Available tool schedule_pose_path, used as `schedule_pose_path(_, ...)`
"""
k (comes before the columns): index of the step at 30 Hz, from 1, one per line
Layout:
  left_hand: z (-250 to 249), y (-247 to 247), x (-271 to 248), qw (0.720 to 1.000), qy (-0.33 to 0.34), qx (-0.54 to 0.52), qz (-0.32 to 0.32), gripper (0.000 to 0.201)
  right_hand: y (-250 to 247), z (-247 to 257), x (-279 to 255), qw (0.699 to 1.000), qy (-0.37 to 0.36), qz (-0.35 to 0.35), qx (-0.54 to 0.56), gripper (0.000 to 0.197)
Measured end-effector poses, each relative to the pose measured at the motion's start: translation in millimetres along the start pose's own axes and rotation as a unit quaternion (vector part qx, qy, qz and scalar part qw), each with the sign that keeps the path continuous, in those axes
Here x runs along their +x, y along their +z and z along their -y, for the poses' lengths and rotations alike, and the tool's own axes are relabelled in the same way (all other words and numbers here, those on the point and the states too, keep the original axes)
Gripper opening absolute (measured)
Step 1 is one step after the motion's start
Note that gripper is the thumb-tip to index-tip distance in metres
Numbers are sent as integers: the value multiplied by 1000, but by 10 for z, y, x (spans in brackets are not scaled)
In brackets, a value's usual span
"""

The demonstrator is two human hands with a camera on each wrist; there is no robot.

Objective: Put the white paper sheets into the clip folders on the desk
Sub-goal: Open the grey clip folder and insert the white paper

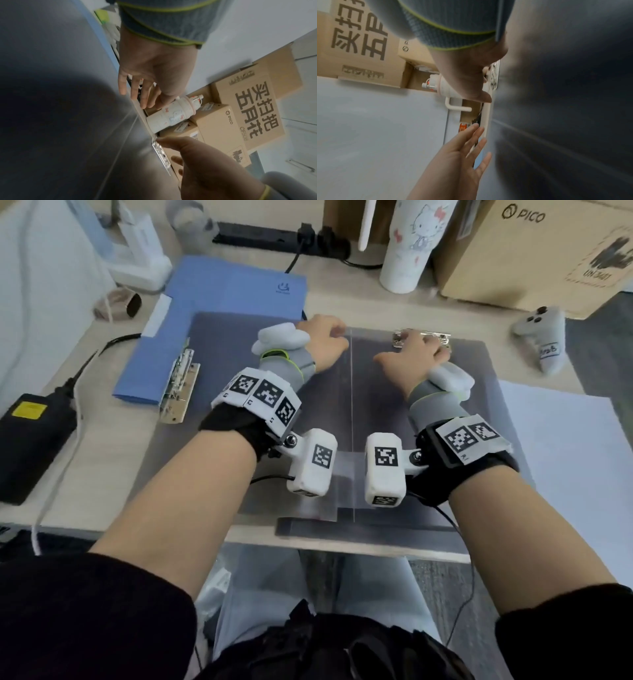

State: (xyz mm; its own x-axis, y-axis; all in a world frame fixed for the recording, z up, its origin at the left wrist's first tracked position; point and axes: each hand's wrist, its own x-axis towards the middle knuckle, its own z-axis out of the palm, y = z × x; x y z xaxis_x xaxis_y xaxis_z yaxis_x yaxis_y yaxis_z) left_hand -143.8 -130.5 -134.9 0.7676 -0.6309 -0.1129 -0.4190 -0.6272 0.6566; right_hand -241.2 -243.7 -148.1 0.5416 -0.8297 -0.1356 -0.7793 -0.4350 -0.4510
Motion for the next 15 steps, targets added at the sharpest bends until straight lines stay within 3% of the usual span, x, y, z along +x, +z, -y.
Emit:
schedule_pose_path(3, -188, 211, 160, 998, 6, -54, 9, 34, -82, -250, 207, 998, 41, -7, -41, 64)
schedule_pose_path(6, -298, 427, 272, 995, -3, -94, 13, 27, -177, -428, 333, 994, 53, 36, -89, 83)
schedule_pose_path(13, -482, 672, 511, 999, 3, -32, -25, 15, -199, -651, 535, 989, 52, 84, -113, 110)
schedule_pose_path(15, -516, 713, 579, 998, -11, -40, -51, 28, -145, -660, 577, 989, 48, 96, -98, 118)
